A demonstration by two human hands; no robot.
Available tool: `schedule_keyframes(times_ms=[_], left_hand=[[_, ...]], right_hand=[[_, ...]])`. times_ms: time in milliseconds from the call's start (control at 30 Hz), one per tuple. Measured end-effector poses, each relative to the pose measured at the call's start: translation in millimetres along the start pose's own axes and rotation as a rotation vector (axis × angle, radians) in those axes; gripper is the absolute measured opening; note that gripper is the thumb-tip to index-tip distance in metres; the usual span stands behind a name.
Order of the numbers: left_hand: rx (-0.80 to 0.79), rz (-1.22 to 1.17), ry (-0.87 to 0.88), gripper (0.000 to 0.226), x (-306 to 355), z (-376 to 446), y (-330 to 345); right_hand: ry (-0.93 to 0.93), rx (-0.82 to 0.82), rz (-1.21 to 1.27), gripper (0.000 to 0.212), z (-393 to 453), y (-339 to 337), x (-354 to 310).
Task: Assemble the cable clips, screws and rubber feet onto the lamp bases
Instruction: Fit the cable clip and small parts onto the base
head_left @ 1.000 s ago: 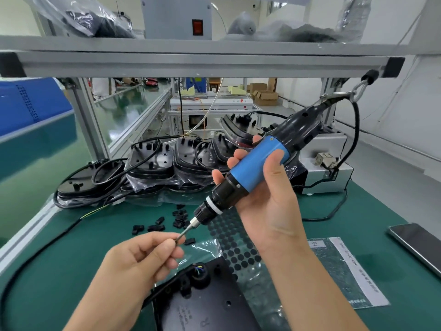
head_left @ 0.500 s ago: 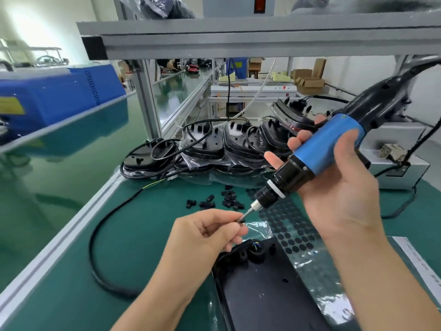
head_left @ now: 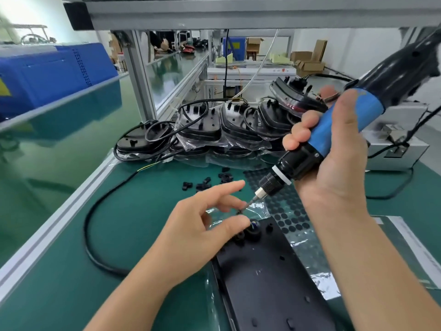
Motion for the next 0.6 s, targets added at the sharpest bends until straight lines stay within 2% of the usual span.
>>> schedule_keyframes(times_ms=[67, 200, 267, 367, 600], left_hand=[[0.012, -0.03, -0.069, 0.025, -9, 4, -5], [0.005, -0.113, -0.196, 0.029, -21, 6, -5], [-0.033, -0.091, -0.194, 0.023, -20, 5, -5], [-0.123, 0.066, -0.197, 0.016, -22, 2, 0], [-0.081, 0.091, -0.201, 0.011, -18, 6, 2]], right_hand=[[-0.038, -0.008, -0.034, 0.019, 0, 3, -5], [-0.081, -0.057, -0.099, 0.013, -5, 11, -9], [-0.086, -0.064, -0.112, 0.015, -7, 12, -9], [-0.073, -0.072, -0.105, 0.016, -8, 13, -11], [-0.091, -0.182, -0.218, 0.021, -17, 22, -16]])
Point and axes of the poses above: each hand's wrist, its own z-axis towards the middle knuckle, its own y-axis out of the palm, x = y × z, the point moved 6 cm from there along z, towards the middle knuckle, and after that the axes turned 12 degrees about -y, right-handed, at the moved point
